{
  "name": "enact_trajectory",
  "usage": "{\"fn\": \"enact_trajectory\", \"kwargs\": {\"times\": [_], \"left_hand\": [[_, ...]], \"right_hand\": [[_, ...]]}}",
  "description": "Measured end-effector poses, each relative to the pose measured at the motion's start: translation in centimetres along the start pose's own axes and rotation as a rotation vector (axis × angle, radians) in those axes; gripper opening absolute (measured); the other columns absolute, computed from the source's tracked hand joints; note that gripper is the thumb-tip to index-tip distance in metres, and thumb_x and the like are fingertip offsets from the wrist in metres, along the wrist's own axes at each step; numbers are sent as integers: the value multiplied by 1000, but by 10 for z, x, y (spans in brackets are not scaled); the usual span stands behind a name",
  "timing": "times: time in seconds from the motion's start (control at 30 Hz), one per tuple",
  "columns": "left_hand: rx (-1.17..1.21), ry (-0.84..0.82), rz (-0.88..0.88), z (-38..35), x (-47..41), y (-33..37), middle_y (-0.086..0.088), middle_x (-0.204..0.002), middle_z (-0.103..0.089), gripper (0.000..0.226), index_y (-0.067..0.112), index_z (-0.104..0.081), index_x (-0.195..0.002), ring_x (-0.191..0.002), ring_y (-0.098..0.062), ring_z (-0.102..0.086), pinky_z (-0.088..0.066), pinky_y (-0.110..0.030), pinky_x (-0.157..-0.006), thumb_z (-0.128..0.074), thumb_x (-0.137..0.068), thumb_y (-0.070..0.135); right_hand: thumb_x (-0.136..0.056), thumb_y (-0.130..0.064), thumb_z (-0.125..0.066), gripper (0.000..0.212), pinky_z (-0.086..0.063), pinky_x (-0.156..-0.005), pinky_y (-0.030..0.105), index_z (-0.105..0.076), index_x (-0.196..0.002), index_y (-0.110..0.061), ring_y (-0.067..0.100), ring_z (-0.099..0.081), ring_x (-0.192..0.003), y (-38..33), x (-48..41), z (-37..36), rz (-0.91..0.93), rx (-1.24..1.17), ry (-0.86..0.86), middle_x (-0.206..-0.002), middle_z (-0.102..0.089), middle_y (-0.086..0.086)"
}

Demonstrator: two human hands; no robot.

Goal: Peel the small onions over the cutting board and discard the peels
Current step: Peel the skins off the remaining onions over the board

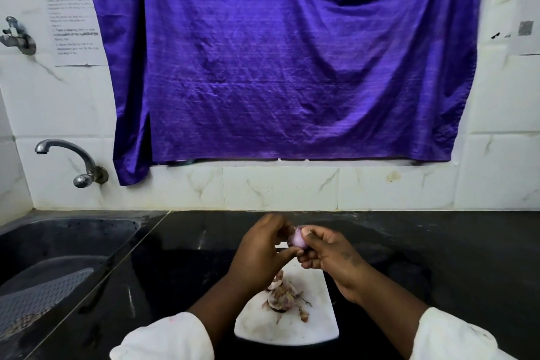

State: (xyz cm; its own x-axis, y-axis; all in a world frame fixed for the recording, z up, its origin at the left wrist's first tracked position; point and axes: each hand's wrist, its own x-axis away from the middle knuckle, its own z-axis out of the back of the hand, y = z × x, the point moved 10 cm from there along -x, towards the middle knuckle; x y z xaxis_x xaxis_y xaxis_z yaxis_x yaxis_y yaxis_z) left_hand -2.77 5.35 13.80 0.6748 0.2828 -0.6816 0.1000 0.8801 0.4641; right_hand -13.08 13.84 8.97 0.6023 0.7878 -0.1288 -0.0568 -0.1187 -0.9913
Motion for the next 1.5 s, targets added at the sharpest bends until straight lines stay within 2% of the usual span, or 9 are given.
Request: {"fn": "enact_trajectory", "kwargs": {"times": [0.23,0.4,0.5,0.63,0.9,1.0,1.17,1.3,1.5], "left_hand": [[-64,-187,-11,-14,-4,-1,12,-94,-53,22,20,-57,-88,-84,-6,-51,-40,-16,-68,-79,-89,23],[18,16,-13,1,10,5,14,-98,-56,22,23,-58,-100,-89,-1,-55,-40,-7,-69,-78,-91,25],[29,68,-63,1,16,6,14,-111,-57,25,25,-64,-114,-101,-5,-60,-50,-12,-76,-76,-93,31],[-31,82,-101,-2,22,5,18,-113,-58,21,29,-64,-112,-103,-6,-60,-53,-21,-82,-74,-94,34],[49,-65,-23,-11,17,-10,16,-106,-57,27,28,-60,-104,-96,-10,-60,-55,-26,-78,-80,-87,30],[-24,-112,-38,-17,17,-8,16,-103,-52,25,26,-56,-104,-94,-3,-52,-46,-15,-74,-76,-90,31],[-97,-200,-60,-28,20,-10,13,-107,-47,23,24,-48,-107,-102,-3,-45,-45,-21,-84,-68,-97,32],[-96,-250,-21,-34,21,-15,13,-106,-44,23,25,-45,-105,-102,-1,-44,-41,-17,-82,-66,-98,31],[-56,-122,-5,-30,27,-15,16,-97,-45,22,30,-42,-95,-91,-3,-46,-37,-22,-75,-63,-101,29]], "right_hand": [[-107,-25,-48,28,-55,-67,26,-72,-113,-12,18,-61,-70,7,2,-3,-13,5,-14,-76,-67,7],[-105,-28,-52,28,-55,-68,30,-73,-111,-10,19,-62,-70,8,0,-2,-21,-83,2,-78,-69,10],[-105,-29,-53,30,-55,-69,31,-72,-111,-7,19,-62,-70,11,1,-3,-32,-122,4,-79,-69,10],[-105,-28,-53,28,-55,-70,32,-72,-112,-9,19,-63,-71,16,3,-3,-38,-117,12,-79,-70,9],[-106,-27,-49,26,-55,-73,32,-71,-116,-17,20,-63,-74,24,7,-3,-78,-30,-3,-83,-73,11],[-106,-27,-48,27,-53,-72,32,-72,-114,-18,17,-61,-72,26,6,-4,-73,4,1,-79,-71,8],[-107,-25,-47,28,-52,-70,30,-73,-112,-15,16,-59,-69,28,8,-6,-79,9,-2,-74,-68,5],[-106,-24,-48,28,-52,-71,31,-73,-112,-15,16,-58,-69,33,9,-5,-106,-9,5,-74,-68,6],[-106,-32,-47,36,-53,-64,30,-69,-112,-3,18,-61,-64,39,7,3,-152,-223,73,-79,-70,15]]}}
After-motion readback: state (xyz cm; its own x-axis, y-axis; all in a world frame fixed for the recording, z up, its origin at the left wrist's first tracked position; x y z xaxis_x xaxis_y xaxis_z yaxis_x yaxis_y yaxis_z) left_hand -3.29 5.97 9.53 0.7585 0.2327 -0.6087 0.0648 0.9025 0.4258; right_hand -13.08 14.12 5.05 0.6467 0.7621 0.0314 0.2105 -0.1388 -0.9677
